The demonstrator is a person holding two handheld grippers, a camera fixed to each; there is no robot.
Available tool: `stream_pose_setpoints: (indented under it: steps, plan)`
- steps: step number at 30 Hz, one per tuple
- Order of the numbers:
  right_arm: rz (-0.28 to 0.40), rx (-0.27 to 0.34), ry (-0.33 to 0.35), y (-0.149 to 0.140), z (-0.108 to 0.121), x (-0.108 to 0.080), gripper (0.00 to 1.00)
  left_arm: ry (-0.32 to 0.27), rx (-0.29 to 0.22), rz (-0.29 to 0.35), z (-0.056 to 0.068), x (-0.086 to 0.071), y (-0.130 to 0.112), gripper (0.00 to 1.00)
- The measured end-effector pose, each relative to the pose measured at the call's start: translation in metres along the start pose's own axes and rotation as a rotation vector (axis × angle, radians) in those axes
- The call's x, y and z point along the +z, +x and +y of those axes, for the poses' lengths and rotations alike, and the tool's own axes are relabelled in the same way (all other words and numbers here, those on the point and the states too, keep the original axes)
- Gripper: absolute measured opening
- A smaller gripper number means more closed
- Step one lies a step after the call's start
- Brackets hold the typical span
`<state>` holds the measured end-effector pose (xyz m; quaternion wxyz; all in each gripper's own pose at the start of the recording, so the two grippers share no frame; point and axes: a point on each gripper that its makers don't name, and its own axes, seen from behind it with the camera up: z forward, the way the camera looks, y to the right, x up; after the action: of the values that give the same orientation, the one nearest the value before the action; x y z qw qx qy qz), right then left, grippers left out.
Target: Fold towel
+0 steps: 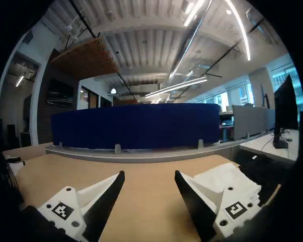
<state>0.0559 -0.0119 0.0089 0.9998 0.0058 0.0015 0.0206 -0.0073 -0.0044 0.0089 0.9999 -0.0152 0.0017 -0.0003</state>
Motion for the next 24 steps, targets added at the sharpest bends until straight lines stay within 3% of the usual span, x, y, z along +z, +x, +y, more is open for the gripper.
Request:
stream_pose_setpoints:
  steps: [9,24]
  plan:
    - [-0.032,-0.010,-0.050,-0.020,0.023,-0.003,1.00,0.000,0.000,0.000,0.001,0.001,0.000,0.96]
    - [-0.016,0.040,-0.034,-0.048,0.023,-0.006,1.00,0.000,0.000,0.000,0.001,0.000,0.000,0.96]
